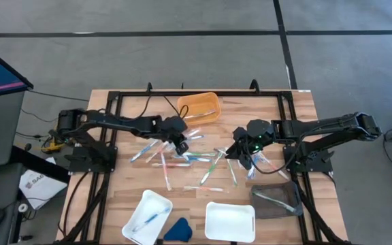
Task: Pick & Place Toothbrushes
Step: Put the orange toothbrush into right white bin
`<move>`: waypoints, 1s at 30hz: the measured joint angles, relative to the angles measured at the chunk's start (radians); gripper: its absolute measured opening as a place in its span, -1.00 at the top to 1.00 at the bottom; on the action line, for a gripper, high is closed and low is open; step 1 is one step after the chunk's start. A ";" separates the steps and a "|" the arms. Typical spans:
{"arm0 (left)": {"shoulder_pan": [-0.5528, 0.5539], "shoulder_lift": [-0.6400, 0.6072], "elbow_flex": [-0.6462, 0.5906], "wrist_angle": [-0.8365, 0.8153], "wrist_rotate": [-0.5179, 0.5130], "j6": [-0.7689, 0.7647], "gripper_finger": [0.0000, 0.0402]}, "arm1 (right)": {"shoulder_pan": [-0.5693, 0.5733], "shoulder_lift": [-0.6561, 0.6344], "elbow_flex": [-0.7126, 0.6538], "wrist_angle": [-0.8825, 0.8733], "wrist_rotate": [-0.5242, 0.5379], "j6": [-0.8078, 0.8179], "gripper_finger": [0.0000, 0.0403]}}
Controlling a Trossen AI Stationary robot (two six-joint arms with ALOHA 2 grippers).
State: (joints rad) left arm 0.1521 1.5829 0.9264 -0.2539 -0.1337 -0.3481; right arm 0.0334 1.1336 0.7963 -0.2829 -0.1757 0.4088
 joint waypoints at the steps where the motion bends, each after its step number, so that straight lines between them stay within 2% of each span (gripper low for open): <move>1: -0.013 -0.013 0.000 -0.002 0.000 0.000 0.95 | 0.000 0.000 0.000 0.000 0.000 0.000 0.47; 11: -0.121 -0.091 0.000 0.019 0.012 0.003 0.95 | 0.000 0.000 0.000 -0.001 -0.001 0.000 0.47; 21: -0.199 -0.092 0.001 0.147 0.207 0.087 0.95 | -0.001 0.000 0.000 -0.037 -0.002 0.000 0.47; 30: -0.298 -0.091 0.055 0.165 0.237 0.157 0.95 | -0.001 0.000 0.000 -0.061 -0.002 -0.016 0.47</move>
State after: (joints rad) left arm -0.1463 1.4914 0.9814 -0.0886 0.1036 -0.1907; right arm 0.0322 1.1336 0.7963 -0.3435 -0.1780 0.3927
